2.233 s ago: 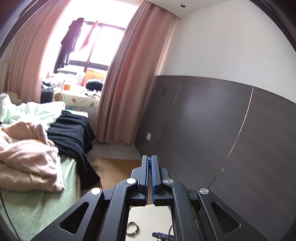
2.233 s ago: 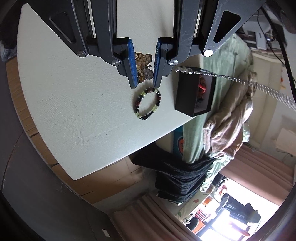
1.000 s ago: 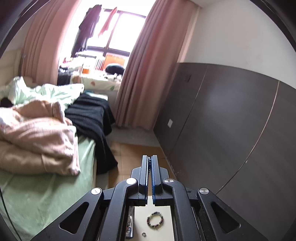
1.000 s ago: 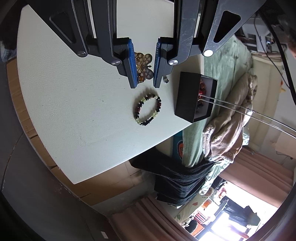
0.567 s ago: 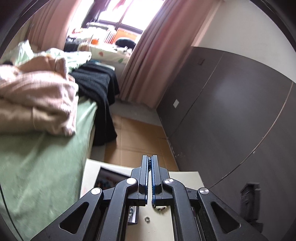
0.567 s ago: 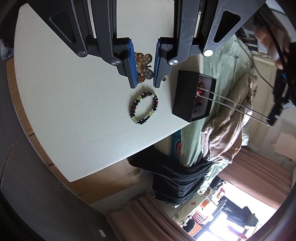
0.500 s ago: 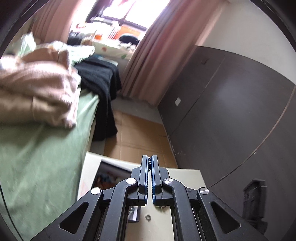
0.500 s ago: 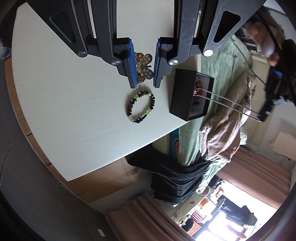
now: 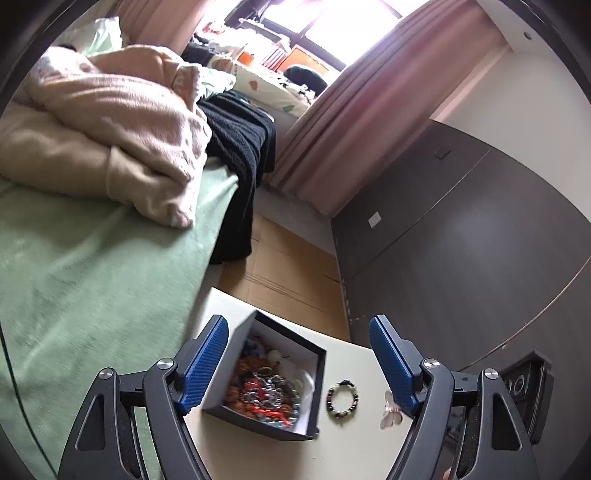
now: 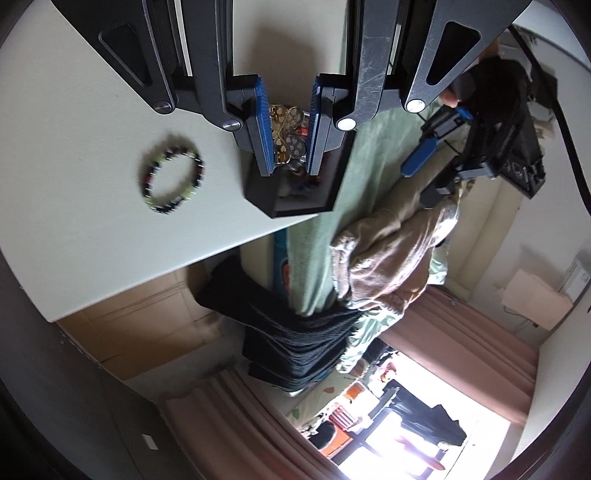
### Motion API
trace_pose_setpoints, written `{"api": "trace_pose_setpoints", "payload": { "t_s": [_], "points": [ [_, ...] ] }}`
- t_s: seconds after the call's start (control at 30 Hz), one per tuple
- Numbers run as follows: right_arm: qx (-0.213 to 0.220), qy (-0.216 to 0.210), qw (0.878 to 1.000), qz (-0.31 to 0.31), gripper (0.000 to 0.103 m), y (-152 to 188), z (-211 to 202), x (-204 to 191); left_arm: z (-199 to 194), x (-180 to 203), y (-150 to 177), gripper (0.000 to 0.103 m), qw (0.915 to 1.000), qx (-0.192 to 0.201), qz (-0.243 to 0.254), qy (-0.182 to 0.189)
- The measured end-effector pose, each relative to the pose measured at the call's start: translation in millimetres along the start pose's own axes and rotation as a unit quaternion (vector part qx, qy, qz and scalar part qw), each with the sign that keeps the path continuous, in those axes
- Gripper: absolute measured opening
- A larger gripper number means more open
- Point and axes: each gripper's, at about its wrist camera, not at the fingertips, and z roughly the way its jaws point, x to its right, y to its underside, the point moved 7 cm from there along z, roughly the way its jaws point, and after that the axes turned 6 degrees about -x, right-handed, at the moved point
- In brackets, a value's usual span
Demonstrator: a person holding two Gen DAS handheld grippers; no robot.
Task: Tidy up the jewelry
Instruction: 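Open the left gripper over the box while the right drops the butterfly pendant in, then grasp the small silver ring with the left gripper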
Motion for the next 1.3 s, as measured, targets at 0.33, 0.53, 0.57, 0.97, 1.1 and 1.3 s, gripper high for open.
{"api": "trace_pose_setpoints", "payload": {
  "t_s": [0.33,0.53,0.57,0.97,1.1,1.3],
  "points": [
    [-0.024,-0.010,0.999,-0.029,0.028,-3,50,-35,-16,-25,-10,0.079,0.9993,0.011,-0.030,0.018],
    [-0.023,0.023,0.999,-0.021,0.061,6,44,-15,-9,-16,-7,0.079,0.9995,0.007,-0.018,0.024],
    [-0.016,0.030,0.999,-0.021,0.061,5,37,-12,-8,-14,-6,0.079,0.9996,0.005,-0.015,0.024],
    [-0.008,0.123,0.992,0.037,0.065,9,-24,67,29,40,40,0.077,0.9938,-0.069,0.087,0.004],
    [0.003,0.132,0.990,0.054,0.065,10,-43,80,42,56,63,0.070,0.9876,-0.097,0.123,-0.010],
    [0.003,0.152,0.985,0.078,0.064,18,-68,103,68,71,100,0.049,0.9755,-0.144,0.161,-0.044]
  ]
}}
